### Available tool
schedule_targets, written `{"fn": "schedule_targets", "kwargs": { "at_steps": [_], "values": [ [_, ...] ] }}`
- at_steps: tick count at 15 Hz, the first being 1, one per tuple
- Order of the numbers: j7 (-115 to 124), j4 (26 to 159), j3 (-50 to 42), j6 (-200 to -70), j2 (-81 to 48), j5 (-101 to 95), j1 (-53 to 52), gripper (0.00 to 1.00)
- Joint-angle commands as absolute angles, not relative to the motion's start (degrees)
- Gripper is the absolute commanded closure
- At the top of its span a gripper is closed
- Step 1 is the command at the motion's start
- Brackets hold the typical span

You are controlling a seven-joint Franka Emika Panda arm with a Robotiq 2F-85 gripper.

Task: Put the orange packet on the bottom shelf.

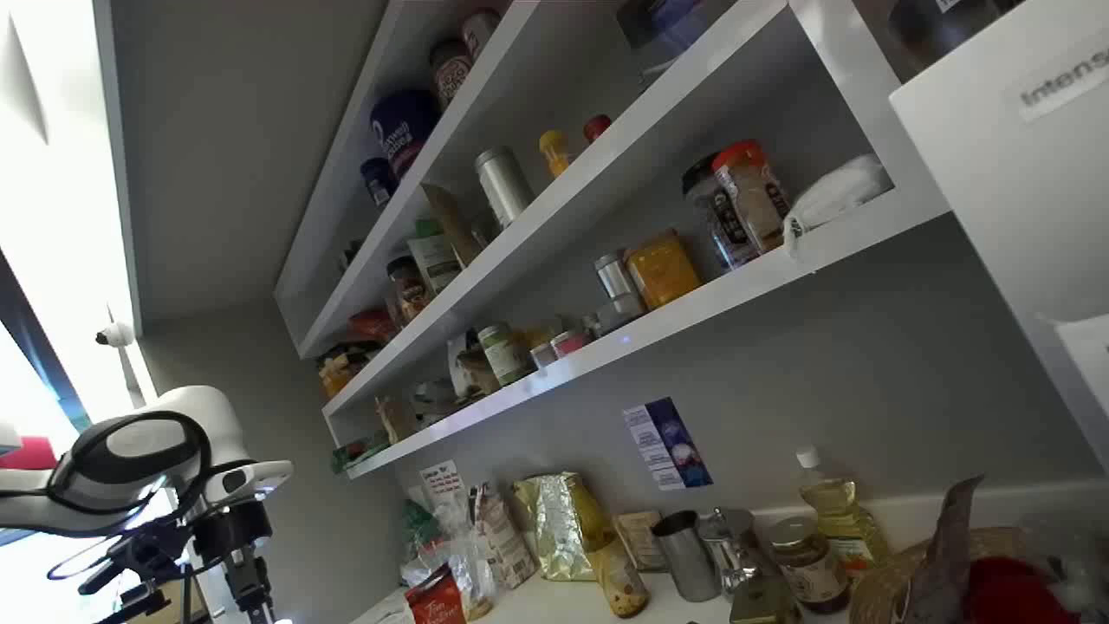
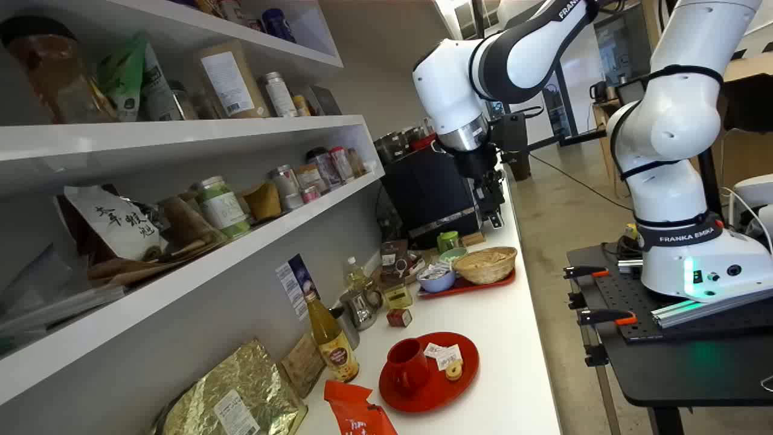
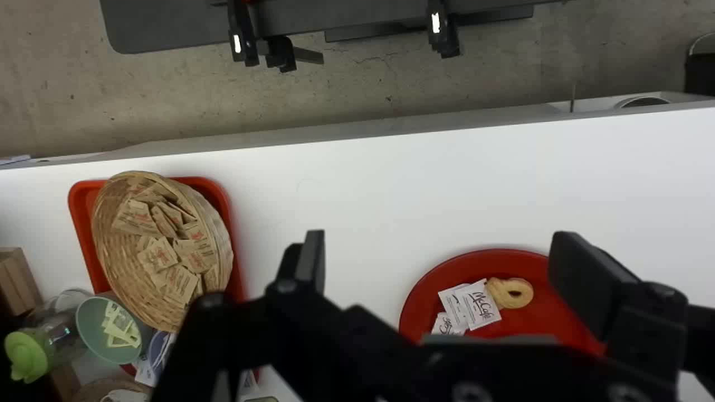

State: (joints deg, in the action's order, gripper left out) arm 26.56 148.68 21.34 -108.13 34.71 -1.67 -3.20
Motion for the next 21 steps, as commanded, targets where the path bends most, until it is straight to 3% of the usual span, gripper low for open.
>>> {"fn": "schedule_targets", "kwargs": {
  "at_steps": [1, 12, 21],
  "values": [
    [27.27, 148.60, 20.10, -108.02, 34.38, -2.43, -4.59, 0.00],
    [27.09, 149.13, 19.68, -109.52, 33.65, -2.36, -4.62, 0.00],
    [28.15, 147.35, 22.10, -129.97, 14.60, -4.65, -6.51, 0.00]
  ]
}}
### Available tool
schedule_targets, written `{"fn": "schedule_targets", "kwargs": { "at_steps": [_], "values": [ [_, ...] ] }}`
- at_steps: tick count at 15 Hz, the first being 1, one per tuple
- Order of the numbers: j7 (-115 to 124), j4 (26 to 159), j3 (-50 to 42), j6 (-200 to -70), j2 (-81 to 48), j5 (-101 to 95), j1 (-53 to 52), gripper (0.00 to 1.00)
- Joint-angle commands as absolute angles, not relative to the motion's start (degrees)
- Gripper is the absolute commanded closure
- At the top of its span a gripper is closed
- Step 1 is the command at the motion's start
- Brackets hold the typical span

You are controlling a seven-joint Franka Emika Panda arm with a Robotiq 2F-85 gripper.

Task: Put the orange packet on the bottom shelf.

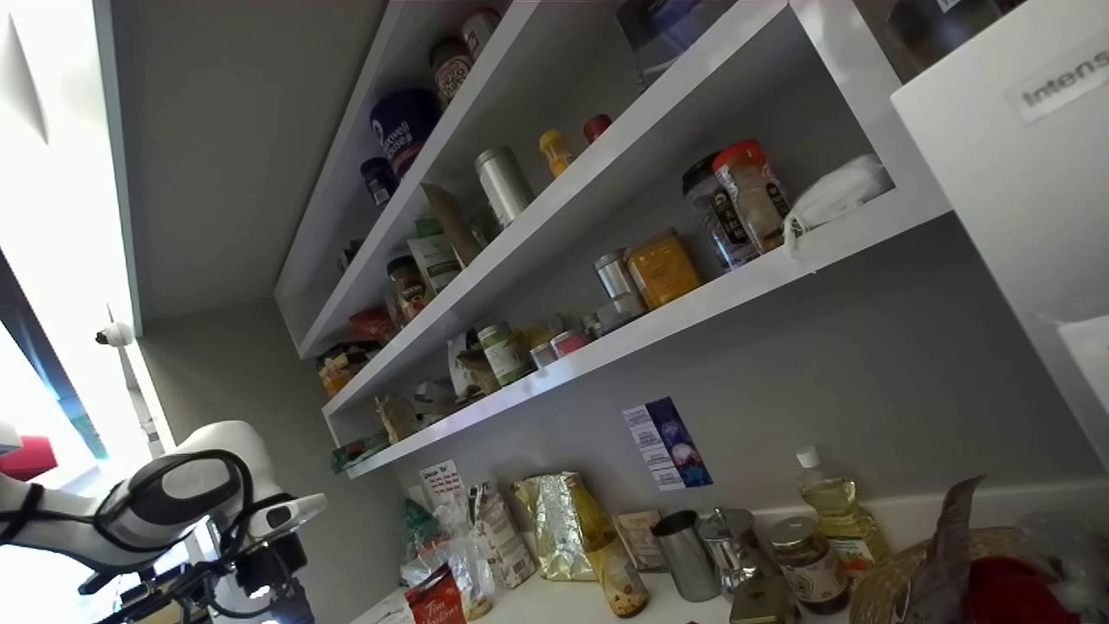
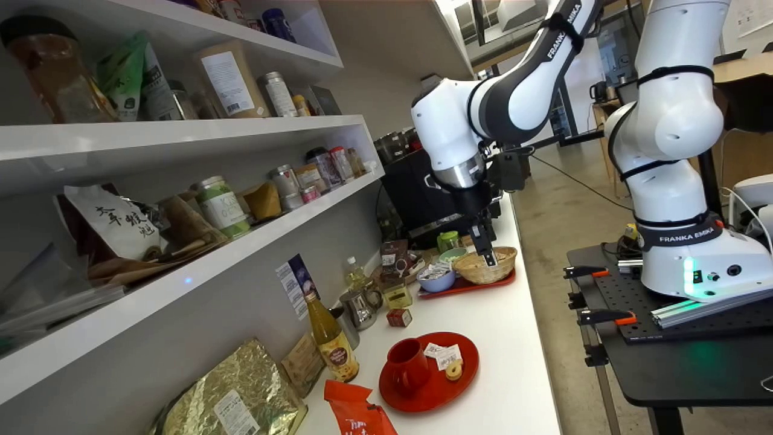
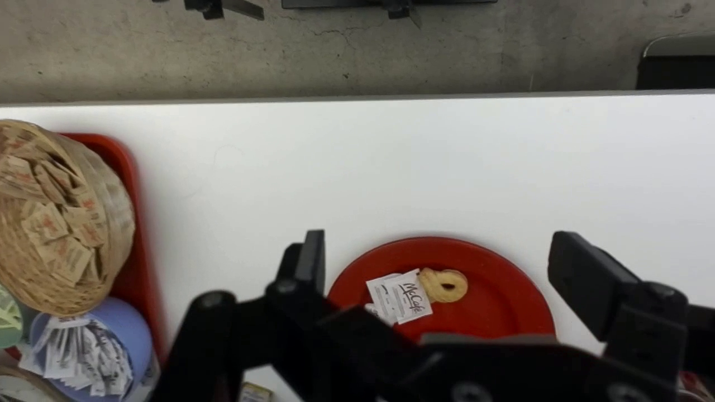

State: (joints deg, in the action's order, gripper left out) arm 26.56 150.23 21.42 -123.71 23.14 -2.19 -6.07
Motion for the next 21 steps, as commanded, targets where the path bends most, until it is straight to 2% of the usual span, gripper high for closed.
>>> {"fn": "schedule_targets", "kwargs": {
  "at_steps": [1, 7, 13, 21],
  "values": [
    [28.59, 146.34, 22.51, -132.20, 11.62, -6.04, -6.53, 0.00],
    [33.36, 133.24, 22.46, -137.24, -8.95, -18.01, -11.34, 0.00],
    [42.13, 114.47, 14.17, -139.65, -26.02, -27.72, -24.17, 0.00],
    [43.21, 88.01, 3.21, -141.80, -44.46, -28.59, -37.92, 0.00]
  ]
}}
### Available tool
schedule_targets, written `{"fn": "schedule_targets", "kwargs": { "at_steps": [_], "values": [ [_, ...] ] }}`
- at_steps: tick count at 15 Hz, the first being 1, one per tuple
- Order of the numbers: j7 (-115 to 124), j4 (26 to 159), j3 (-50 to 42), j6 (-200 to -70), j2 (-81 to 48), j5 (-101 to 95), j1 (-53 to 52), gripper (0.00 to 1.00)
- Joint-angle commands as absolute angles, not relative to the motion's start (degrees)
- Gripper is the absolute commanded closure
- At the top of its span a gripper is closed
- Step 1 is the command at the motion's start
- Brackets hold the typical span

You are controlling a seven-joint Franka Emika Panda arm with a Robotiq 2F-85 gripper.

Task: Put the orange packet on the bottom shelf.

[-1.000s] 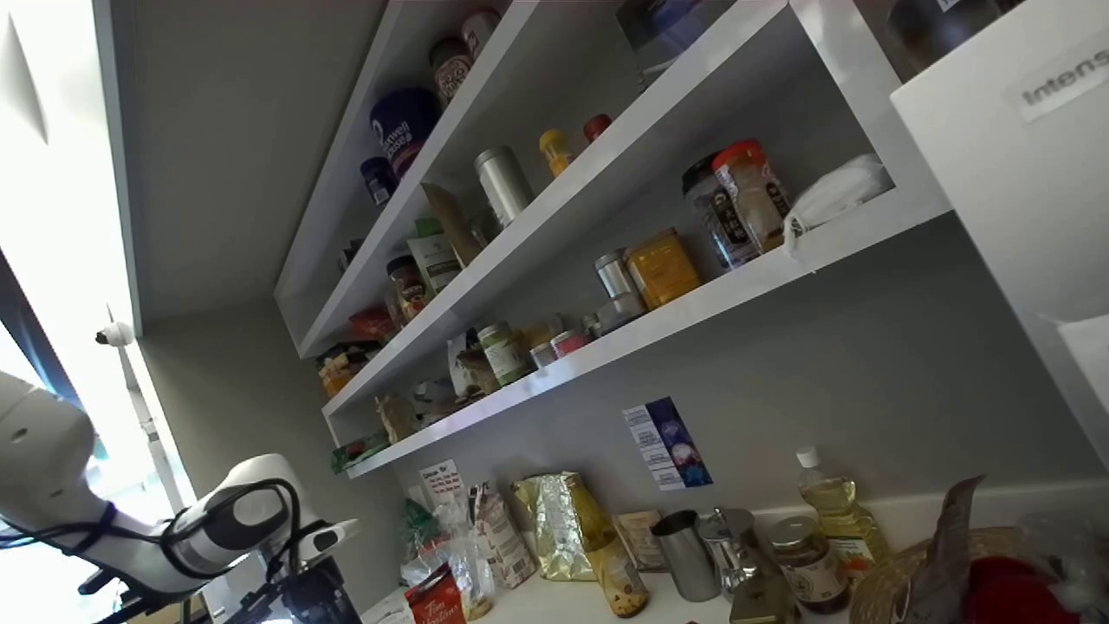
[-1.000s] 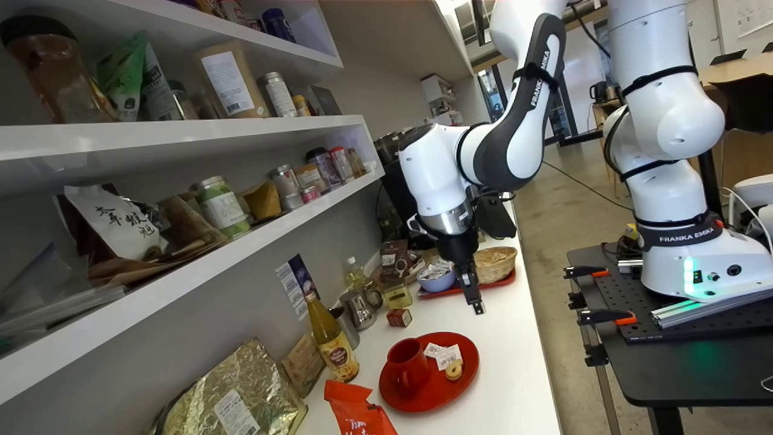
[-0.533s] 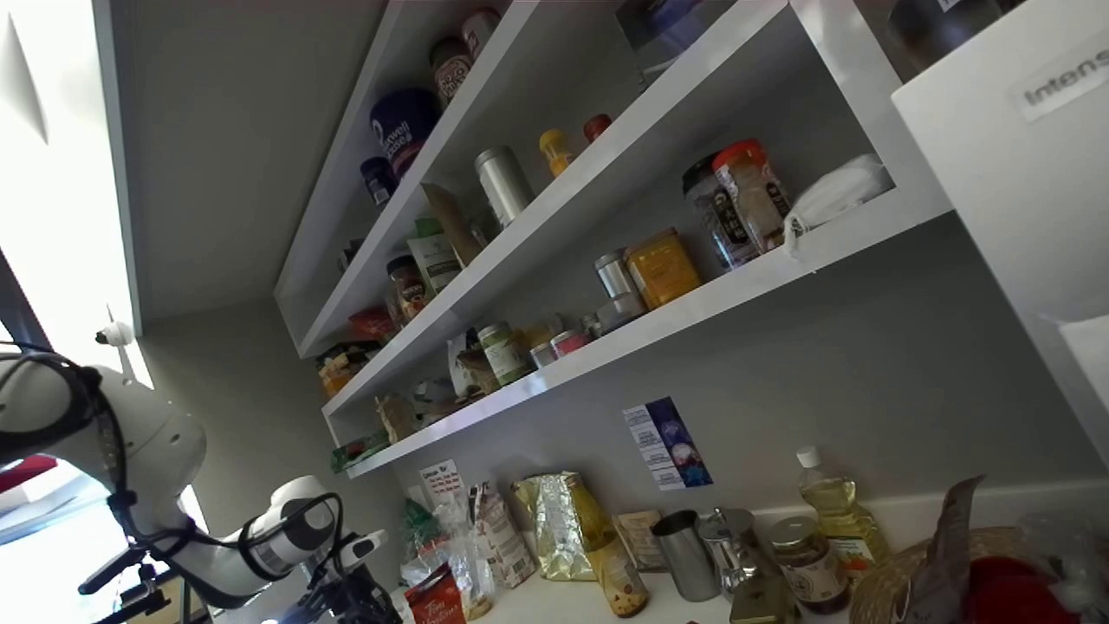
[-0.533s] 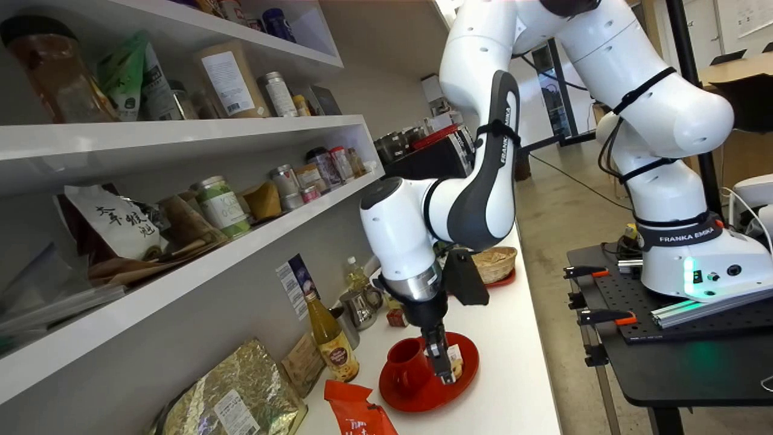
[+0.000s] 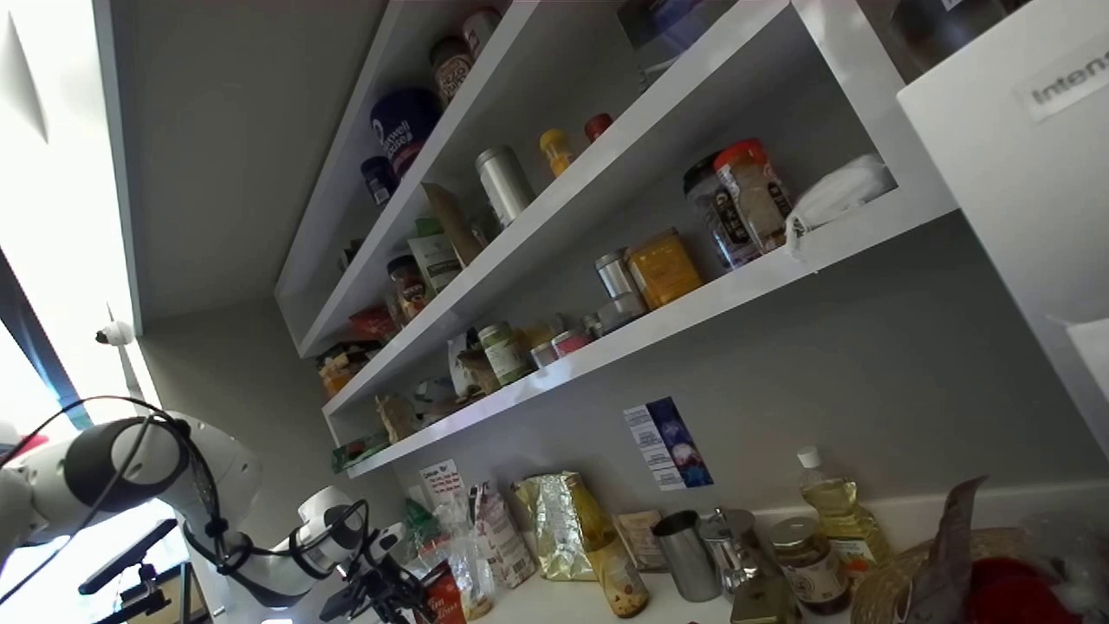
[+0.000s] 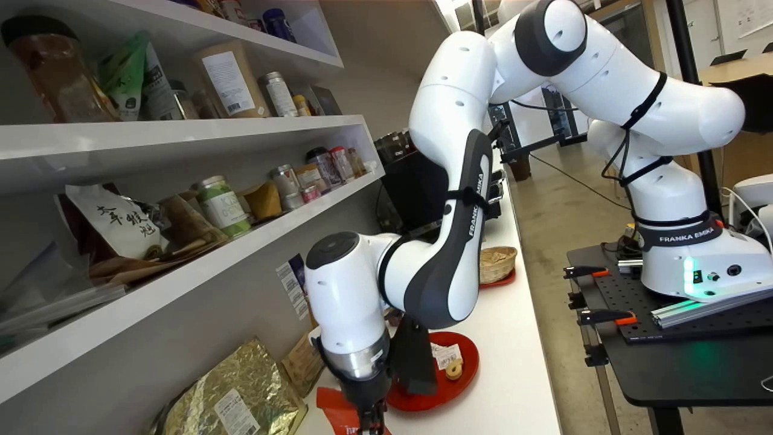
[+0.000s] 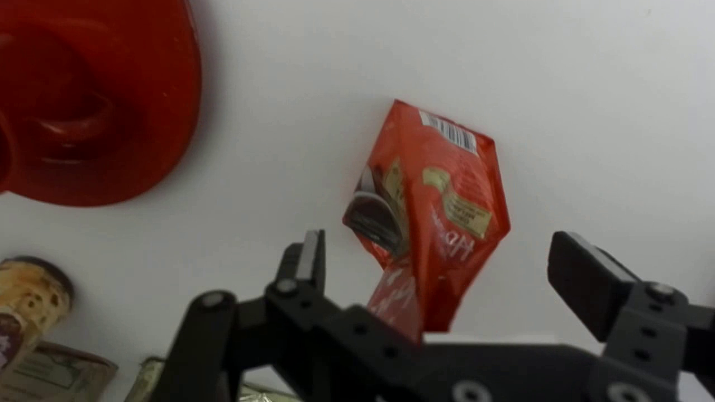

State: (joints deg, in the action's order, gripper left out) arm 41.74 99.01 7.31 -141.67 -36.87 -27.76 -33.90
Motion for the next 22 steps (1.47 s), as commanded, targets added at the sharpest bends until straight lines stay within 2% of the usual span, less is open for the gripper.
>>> {"fn": "schedule_targets", "kwargs": {
  "at_steps": [1, 6, 7, 8, 10, 13, 17, 18, 22],
  "values": [
    [44.43, 85.99, 1.13, -141.91, -45.76, -29.12, -39.65, 0.00],
    [48.54, 79.21, -5.60, -141.78, -51.11, -28.34, -44.83, 0.00],
    [48.55, 78.51, -6.08, -141.55, -51.66, -27.93, -45.19, 0.25],
    [48.64, 77.80, -6.73, -141.57, -52.31, -27.88, -45.65, 0.28],
    [48.91, 76.82, -7.72, -141.59, -53.24, -27.65, -46.13, 0.40],
    [49.31, 75.65, -9.01, -141.44, -54.17, -27.68, -46.58, 0.66],
    [49.93, 75.52, -9.31, -141.44, -54.19, -28.39, -46.23, 0.95],
    [49.84, 75.64, -9.30, -141.40, -53.99, -28.22, -46.14, 1.00],
    [49.63, 77.08, -8.79, -140.65, -52.07, -27.48, -46.08, 1.00]
  ]
}}
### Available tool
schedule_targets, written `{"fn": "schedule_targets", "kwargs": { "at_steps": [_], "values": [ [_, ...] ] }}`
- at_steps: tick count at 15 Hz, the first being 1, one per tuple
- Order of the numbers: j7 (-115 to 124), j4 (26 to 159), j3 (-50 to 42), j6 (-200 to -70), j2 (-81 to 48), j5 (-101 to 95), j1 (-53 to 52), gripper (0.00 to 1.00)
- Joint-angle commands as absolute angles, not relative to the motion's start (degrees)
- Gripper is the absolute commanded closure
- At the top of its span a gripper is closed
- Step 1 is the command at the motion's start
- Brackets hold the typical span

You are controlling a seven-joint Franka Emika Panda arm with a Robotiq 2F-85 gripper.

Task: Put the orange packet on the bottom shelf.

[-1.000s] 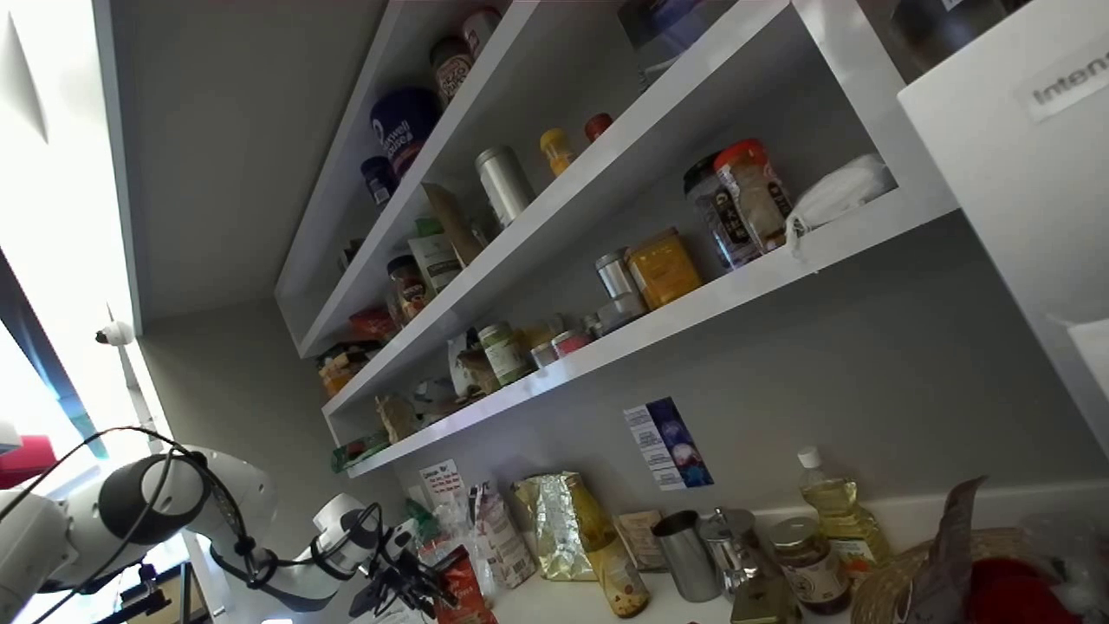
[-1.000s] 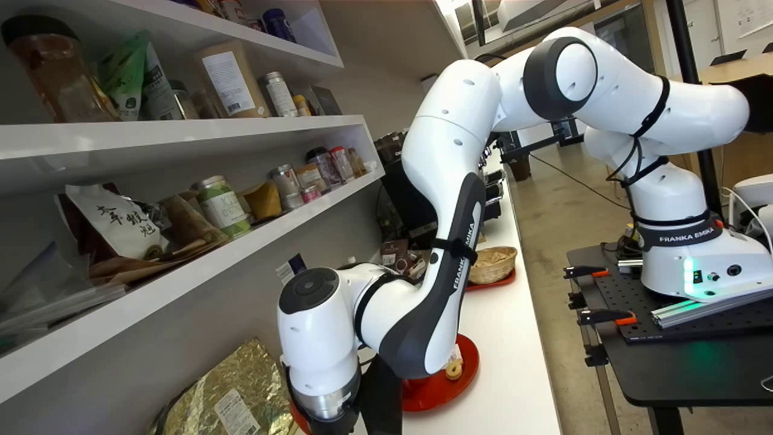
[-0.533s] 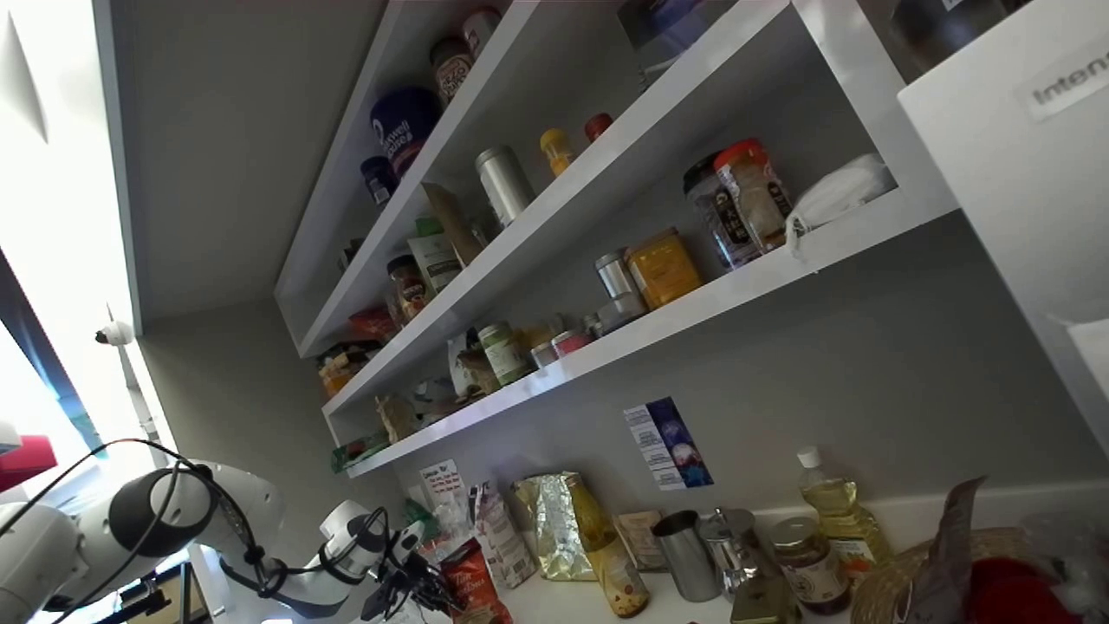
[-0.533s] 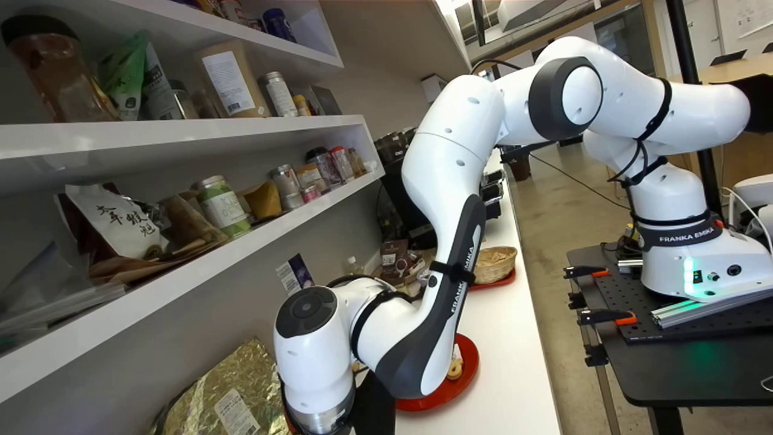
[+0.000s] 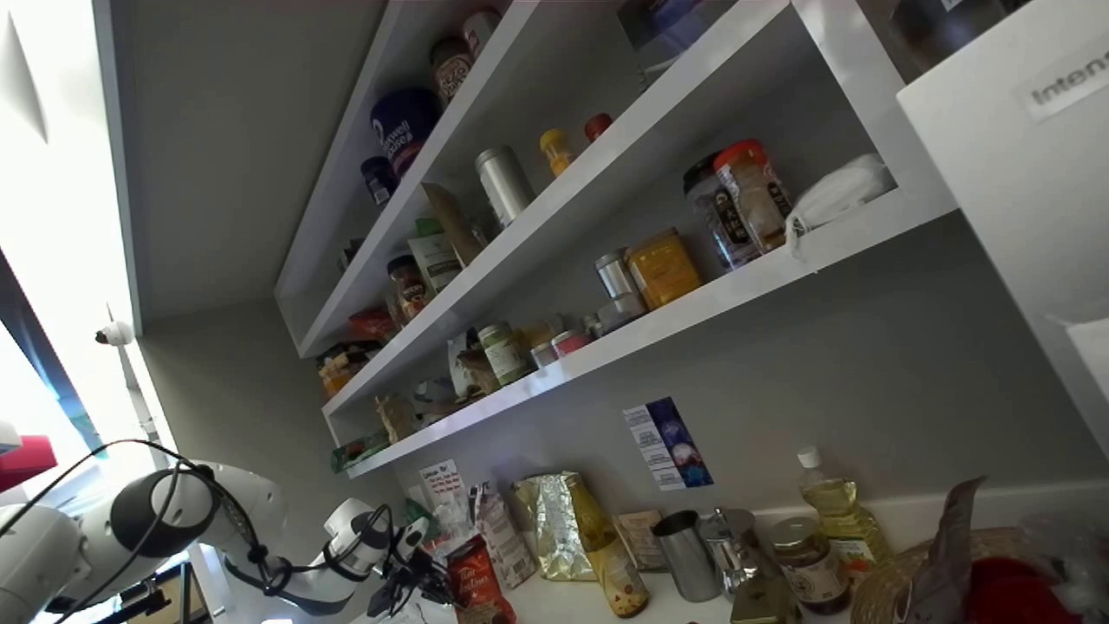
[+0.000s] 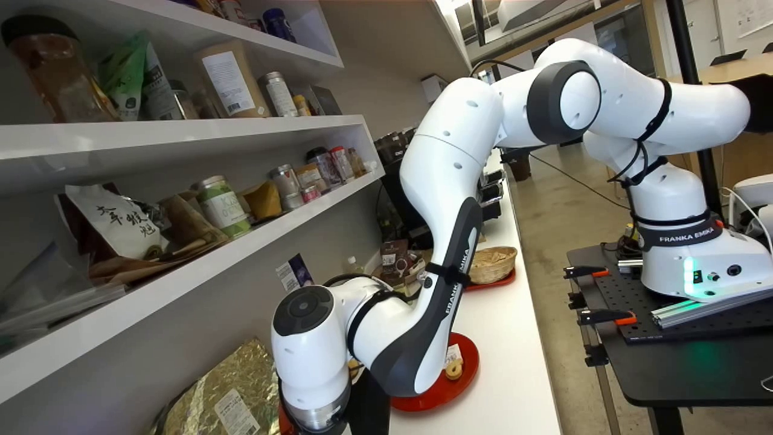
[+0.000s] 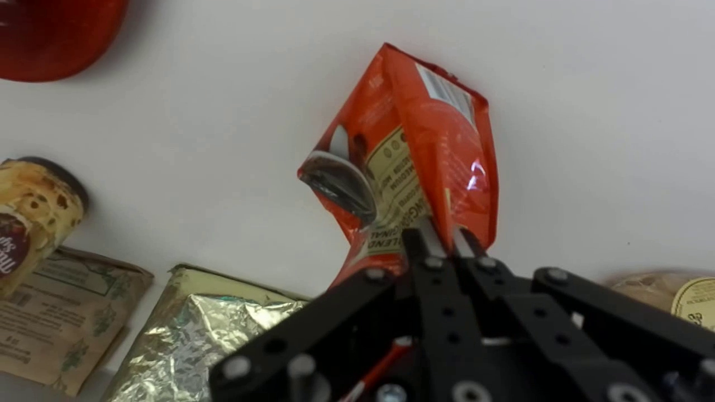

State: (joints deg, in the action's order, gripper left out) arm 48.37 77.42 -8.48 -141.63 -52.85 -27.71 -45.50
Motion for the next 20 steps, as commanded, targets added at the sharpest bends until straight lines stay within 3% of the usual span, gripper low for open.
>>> {"fn": "schedule_targets", "kwargs": {
  "at_steps": [1, 13, 20],
  "values": [
    [49.68, 77.57, -8.60, -140.28, -51.47, -27.30, -46.19, 0.99],
    [51.06, 101.43, -1.92, -129.05, -25.07, -28.12, -50.42, 0.99],
    [59.47, 119.45, 1.16, -116.08, -5.86, -28.24, -43.78, 0.99]
  ]
}}
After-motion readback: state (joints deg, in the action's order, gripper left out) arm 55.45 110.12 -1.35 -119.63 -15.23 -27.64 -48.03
